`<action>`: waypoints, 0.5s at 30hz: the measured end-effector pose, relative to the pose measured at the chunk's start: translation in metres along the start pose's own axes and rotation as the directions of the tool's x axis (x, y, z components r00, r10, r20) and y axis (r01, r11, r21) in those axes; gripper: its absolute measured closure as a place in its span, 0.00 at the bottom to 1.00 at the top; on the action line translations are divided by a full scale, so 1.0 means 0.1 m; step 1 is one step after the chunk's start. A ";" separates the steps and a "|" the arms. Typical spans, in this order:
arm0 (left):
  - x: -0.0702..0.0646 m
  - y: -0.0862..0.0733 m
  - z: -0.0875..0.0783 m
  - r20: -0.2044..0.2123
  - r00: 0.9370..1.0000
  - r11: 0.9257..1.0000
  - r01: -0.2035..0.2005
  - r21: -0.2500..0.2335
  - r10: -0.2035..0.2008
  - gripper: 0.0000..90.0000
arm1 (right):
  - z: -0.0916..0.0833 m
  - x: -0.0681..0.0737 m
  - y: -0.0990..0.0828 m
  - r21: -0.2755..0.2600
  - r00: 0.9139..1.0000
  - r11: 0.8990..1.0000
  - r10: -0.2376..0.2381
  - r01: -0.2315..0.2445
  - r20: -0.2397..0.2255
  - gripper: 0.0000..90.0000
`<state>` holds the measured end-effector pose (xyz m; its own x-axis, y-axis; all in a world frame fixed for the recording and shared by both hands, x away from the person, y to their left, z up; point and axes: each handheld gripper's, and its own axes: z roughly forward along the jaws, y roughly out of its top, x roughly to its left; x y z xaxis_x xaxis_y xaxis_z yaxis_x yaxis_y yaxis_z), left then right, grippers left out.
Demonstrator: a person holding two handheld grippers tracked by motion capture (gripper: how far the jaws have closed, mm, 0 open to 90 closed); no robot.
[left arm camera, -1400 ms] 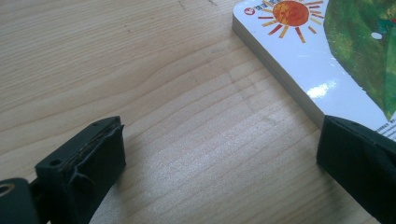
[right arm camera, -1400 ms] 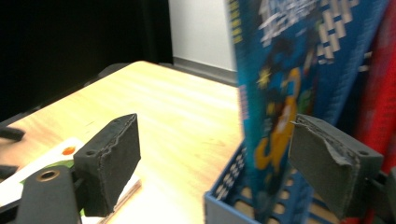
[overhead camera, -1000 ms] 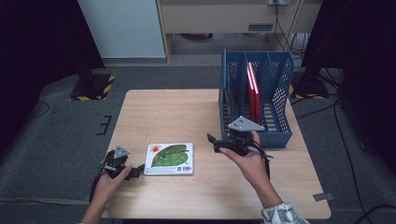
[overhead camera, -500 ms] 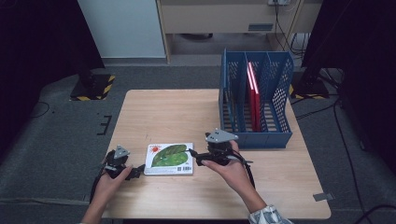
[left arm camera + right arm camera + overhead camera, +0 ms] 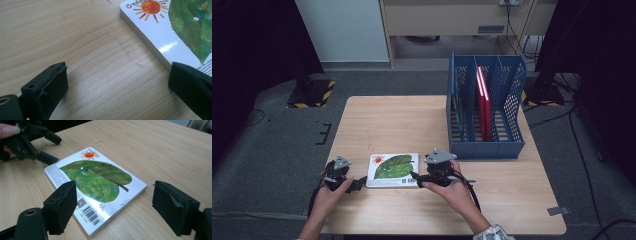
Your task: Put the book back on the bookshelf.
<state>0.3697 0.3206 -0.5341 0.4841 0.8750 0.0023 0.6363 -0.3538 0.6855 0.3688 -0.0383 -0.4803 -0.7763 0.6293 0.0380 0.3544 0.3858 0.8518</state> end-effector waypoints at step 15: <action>-0.02 0.12 -0.24 0.032 0.999 0.995 0.021 -0.093 -0.018 0.11 | 0.15 0.11 -0.23 0.092 0.999 0.996 0.003 0.001 -0.036 0.37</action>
<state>0.3617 0.3221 -0.5090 0.4913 0.8704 -0.0329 0.5877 -0.3033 0.7501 0.3603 -0.0301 -0.5079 -0.7933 0.6059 0.0589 0.4005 0.4466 0.8001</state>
